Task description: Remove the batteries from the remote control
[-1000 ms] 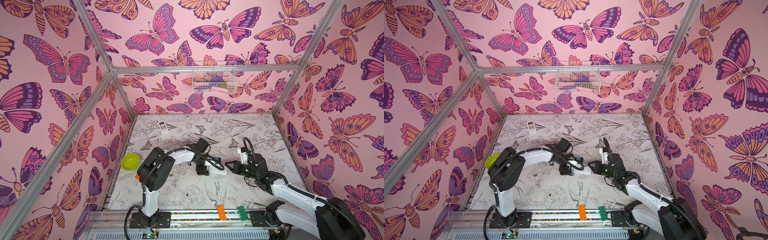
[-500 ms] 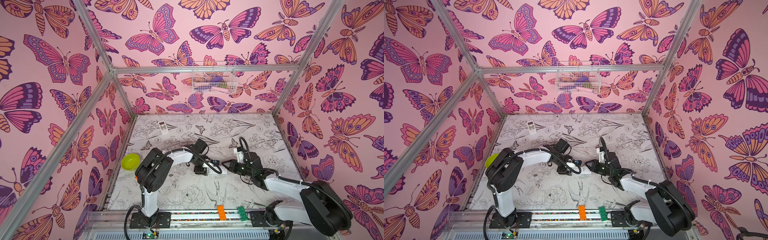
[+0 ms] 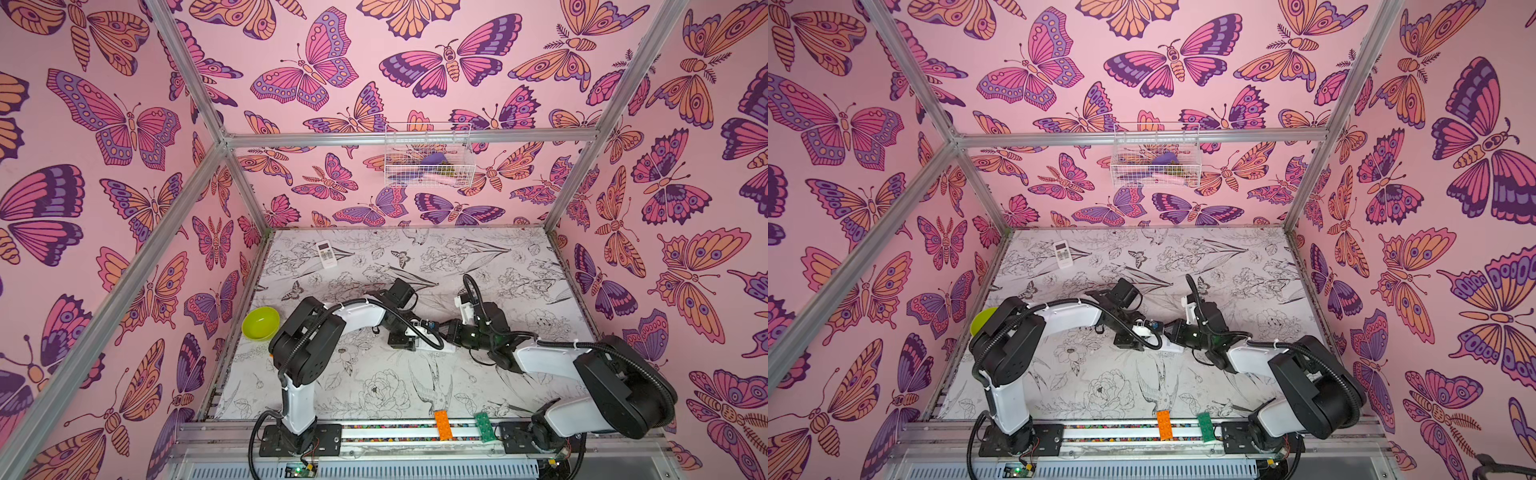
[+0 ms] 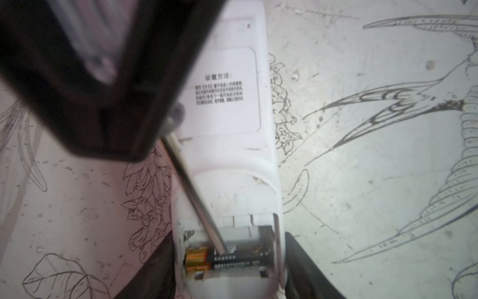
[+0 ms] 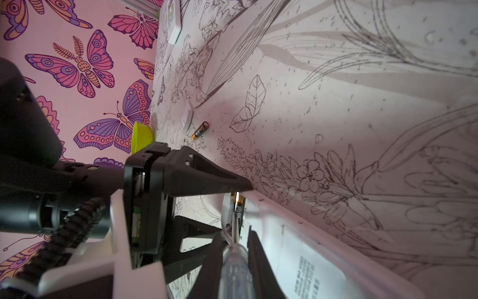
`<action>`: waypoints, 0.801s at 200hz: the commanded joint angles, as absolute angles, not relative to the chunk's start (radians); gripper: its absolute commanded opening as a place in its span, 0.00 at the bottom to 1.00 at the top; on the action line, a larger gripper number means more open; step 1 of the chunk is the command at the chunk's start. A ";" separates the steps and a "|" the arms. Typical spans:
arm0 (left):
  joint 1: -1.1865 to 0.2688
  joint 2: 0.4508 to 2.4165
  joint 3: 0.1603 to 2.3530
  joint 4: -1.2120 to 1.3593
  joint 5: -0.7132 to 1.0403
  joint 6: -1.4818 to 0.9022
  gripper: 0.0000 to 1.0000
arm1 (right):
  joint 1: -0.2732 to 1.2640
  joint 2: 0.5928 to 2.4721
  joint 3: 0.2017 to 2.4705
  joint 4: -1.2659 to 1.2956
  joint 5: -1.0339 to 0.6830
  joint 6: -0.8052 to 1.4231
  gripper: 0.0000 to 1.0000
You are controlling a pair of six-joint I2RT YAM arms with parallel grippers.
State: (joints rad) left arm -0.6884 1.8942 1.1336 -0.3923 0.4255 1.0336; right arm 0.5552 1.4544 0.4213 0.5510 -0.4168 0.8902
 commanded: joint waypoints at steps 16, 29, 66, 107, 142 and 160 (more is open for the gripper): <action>-0.699 1.886 1.100 -0.406 0.432 1.022 0.49 | 0.578 1.488 0.474 0.558 -0.377 0.886 0.00; -0.698 1.885 1.098 -0.405 0.432 1.020 0.49 | 0.589 1.480 0.474 0.535 -0.344 0.888 0.00; -0.696 1.882 1.095 -0.397 0.430 1.016 0.48 | 0.605 1.443 0.497 0.377 -0.271 0.866 0.00; -0.695 1.879 1.094 -0.393 0.432 1.009 0.45 | 0.615 1.383 0.483 0.284 -0.248 0.835 0.00; -0.698 1.887 1.097 -0.393 0.427 1.012 0.45 | 0.616 1.380 0.469 0.290 -0.243 0.842 0.00; -0.698 1.888 1.103 -0.394 0.424 1.003 0.44 | 0.618 1.390 0.477 0.286 -0.236 0.842 0.00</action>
State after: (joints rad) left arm -0.6930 1.8866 1.1183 -0.3702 0.4294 1.0084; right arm 0.6113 1.3766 0.4808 0.3428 -0.2798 0.8589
